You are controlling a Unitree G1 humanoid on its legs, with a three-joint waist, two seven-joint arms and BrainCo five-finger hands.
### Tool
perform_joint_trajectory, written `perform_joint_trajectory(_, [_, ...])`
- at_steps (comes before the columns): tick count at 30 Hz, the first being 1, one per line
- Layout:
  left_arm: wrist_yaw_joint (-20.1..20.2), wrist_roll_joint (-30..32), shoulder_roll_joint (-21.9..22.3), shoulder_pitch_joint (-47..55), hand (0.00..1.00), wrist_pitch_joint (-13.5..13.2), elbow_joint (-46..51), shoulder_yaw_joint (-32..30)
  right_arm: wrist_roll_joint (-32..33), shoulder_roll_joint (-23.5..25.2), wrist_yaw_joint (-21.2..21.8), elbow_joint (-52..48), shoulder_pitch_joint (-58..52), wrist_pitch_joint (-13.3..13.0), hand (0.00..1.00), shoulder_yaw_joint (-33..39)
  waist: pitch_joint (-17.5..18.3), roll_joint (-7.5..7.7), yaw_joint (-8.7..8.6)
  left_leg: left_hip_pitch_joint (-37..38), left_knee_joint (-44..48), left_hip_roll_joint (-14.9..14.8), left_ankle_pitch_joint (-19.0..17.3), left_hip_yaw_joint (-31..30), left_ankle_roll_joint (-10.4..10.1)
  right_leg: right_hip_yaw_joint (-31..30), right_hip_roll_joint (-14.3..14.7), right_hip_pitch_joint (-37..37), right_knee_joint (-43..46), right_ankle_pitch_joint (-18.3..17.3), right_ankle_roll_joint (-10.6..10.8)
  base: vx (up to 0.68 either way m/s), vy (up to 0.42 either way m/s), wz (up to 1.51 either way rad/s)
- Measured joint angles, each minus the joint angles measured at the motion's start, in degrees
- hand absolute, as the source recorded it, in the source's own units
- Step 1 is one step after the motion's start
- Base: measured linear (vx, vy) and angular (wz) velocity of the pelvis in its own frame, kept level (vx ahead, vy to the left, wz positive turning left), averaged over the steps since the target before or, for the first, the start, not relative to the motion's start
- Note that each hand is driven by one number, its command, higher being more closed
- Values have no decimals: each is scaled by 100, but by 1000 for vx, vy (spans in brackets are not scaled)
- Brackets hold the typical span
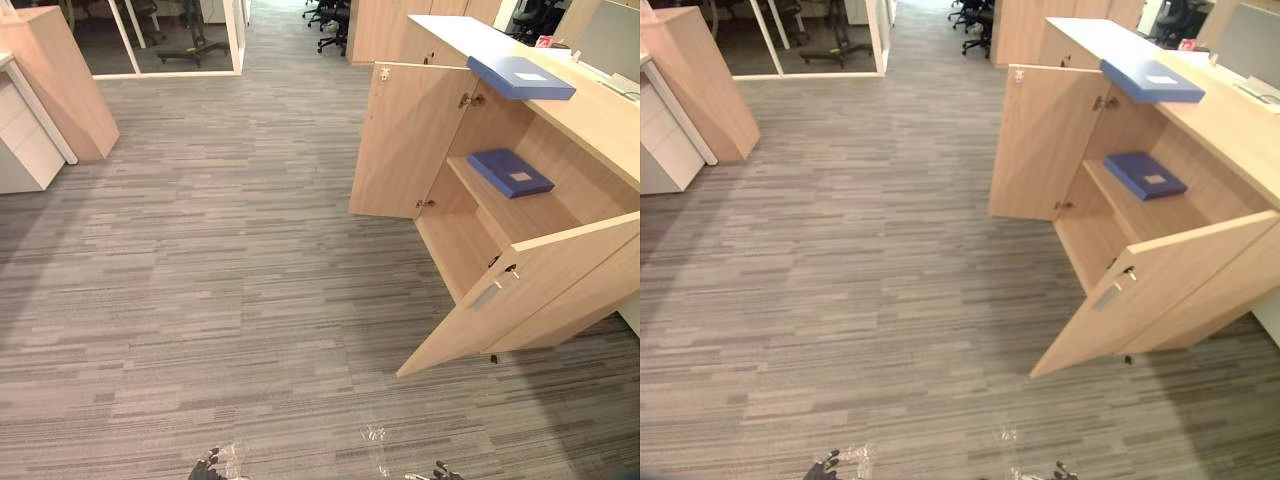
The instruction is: Walk over to the cabinet, pick up the folder, carry it to the office cabinet, place the folder inside the office cabinet, then close the office cabinet door
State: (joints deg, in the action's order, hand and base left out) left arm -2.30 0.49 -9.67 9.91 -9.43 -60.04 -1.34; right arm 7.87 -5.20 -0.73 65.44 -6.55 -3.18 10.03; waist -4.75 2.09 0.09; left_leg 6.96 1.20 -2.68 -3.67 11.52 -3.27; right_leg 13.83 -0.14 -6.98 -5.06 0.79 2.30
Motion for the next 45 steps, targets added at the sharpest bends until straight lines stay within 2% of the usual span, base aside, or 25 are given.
perform_joint_trajectory(1, [-32,-11,-46,-71,0,7,6,-50,2,62,2,2,31,-7,0,-1,-61,75,7,-440,901,-139,-397,54,-31,24,29,9,31,-28,-47,10,-38,7])
perform_joint_trajectory(4, [-73,-54,-53,-98,0,11,181,-251,14,87,3,7,12,-28,0,3,-156,105,10,-1120,2558,-489,-737,399,-112,191,69,-64,59,-189,-277,-37,-58,18])
perform_joint_trajectory(5, [-106,-99,-17,-104,0,3,359,-386,17,87,5,-2,42,-27,0,-5,-269,100,43,-1731,3957,-821,-779,525,-62,159,88,-230,148,-285,-361,59,-24,3])
perform_joint_trajectory(6, [-128,-151,26,-103,0,3,365,-475,23,68,2,5,41,-26,0,-2,-282,87,64,-1970,4350,-951,-968,516,22,145,71,-239,231,-361,-352,72,-16,0])
perform_joint_trajectory(9, [-188,-358,61,-80,0,-3,378,-573,132,45,6,9,56,-30,0,1,-276,93,87,-2385,3645,-1022,-1081,486,0,15,-233,-261,396,-527,-219,132,82,-18])
perform_joint_trajectory(12, [-249,-385,134,-70,0,6,364,-680,200,9,5,13,57,-31,0,11,-355,31,80,-2433,2357,-936,-729,348,-57,-104,-586,-378,461,-654,-17,232,235,-19])
perform_joint_trajectory(14, [-276,-405,173,-73,0,9,361,-682,201,-43,3,64,43,-29,0,16,-402,-26,55,-2379,1224,-827,-192,299,-122,-128,-926,-492,576,-857,300,398,423,-9])
perform_joint_trajectory(15, [-298,-416,223,-78,0,12,361,-681,199,-55,1,65,45,-31,0,80,-428,-80,78,-2153,672,-701,842,441,-199,-123,-1197,-639,588,-947,534,391,452,-12])
perform_joint_trajectory(16, [-308,-428,213,-93,0,14,362,-683,200,-29,2,89,57,-38,0,168,-451,-46,75,-2126,717,-642,1097,546,-70,-97,-1282,-671,574,-968,570,471,509,-14])
perform_joint_trajectory(18, [-333,-420,131,-223,0,19,371,-677,195,51,4,166,201,-47,0,242,-473,67,67,-2273,1226,-532,743,674,154,-105,-1410,-686,771,-828,503,344,292,-13])
perform_joint_trajectory(20, [-339,-344,94,-218,0,23,379,-657,191,122,12,167,237,-50,0,292,-364,147,84,-2193,1856,-447,167,935,324,-158,-1716,-628,1066,-469,722,424,305,-42])
perform_joint_trajectory(24, [-239,-290,43,-186,0,15,377,-392,223,190,50,172,119,-42,0,757,-43,154,14,-1548,1715,-66,-335,1257,481,-278,-2345,7,2869,-68,371,440,346,-29])
perform_joint_trajectory(25, [-186,-304,16,-210,0,-9,381,-261,243,208,37,162,79,-51,0,902,-56,182,12,-1113,1396,157,-381,1333,542,43,-2749,336,3772,371,-237,298,239,-13])
perform_joint_trajectory(26, [-133,-327,3,-203,0,-15,379,-183,249,160,-4,24,12,-115,0,922,-73,161,-3,-758,1121,286,-401,1374,582,354,-3075,534,4502,657,-597,341,281,-14])
perform_joint_trajectory(28, [-39,-382,-4,-204,0,-8,316,-73,277,87,10,-69,17,-136,0,951,-104,123,-133,-171,769,391,-433,1311,633,960,-3386,931,6002,121,-536,307,190,-2])
perform_joint_trajectory(30, [71,-413,23,-346,0,-5,181,144,377,194,30,-143,24,-151,0,865,-153,59,-167,371,473,266,-434,1298,627,1733,-2963,1271,6321,-1041,-372,332,65,-1])
perform_joint_trajectory(32, [140,-441,81,-442,0,-4,84,243,448,230,69,-292,20,-161,0,825,-235,33,-216,627,452,189,-435,1332,625,2246,-2637,1422,5490,-1380,-304,227,-54,-2])
perform_joint_trajectory(34, [164,-441,193,-516,0,-1,-15,250,473,209,87,-314,18,-197,0,799,-302,-46,-248,872,311,100,-447,1381,603,2475,-2242,1579,4257,-1339,-242,226,-100,4])
perform_joint_trajectory(36, [170,-434,288,-534,0,-3,-10,239,475,214,131,-337,37,-217,0,775,-339,-31,-239,1174,-44,49,-631,1630,131,2570,-1849,1830,2638,-579,-277,227,-129,8])
perform_joint_trajectory(37, [167,-428,286,-557,0,1,-22,220,476,220,142,-324,40,-212,0,770,-369,-3,-233,1272,-81,52,-643,1634,68,2517,-1826,1824,2506,-184,-415,359,-236,-3])
perform_joint_trajectory(38, [165,-396,356,-565,0,1,-27,224,457,113,161,-284,24,-205,0,763,-352,-175,-262,1413,-139,-138,-682,1674,-88,2534,-1589,1803,2548,22,-583,355,-256,-26])
perform_joint_trajectory(40, [173,-300,460,-523,0,-4,-57,143,449,-14,180,-273,31,-205,0,672,-296,-343,-284,1413,-43,-417,-740,1835,-219,2518,-1373,1919,2814,-516,-517,411,-299,-37])
perform_joint_trajectory(43, [162,-362,517,-579,0,58,-153,-278,447,74,175,10,-5,-145,0,904,-295,-337,-374,767,1889,-1270,-873,1882,-412,2513,-845,1715,2660,-893,-568,415,-370,-26])
perform_joint_trajectory(44, [157,-411,543,-562,0,64,-135,-454,458,93,176,47,-38,-128,0,1041,-313,-372,-375,498,2776,-1656,-807,1882,-317,2489,-606,1518,2424,-902,-581,448,-417,-52])
perform_joint_trajectory(45, [140,-584,577,-494,0,72,-118,-726,447,76,172,129,-122,-107,0,1081,-339,-438,-330,8,4388,-2323,-539,1802,10,2316,-167,1162,2026,-909,-619,322,-261,-81])
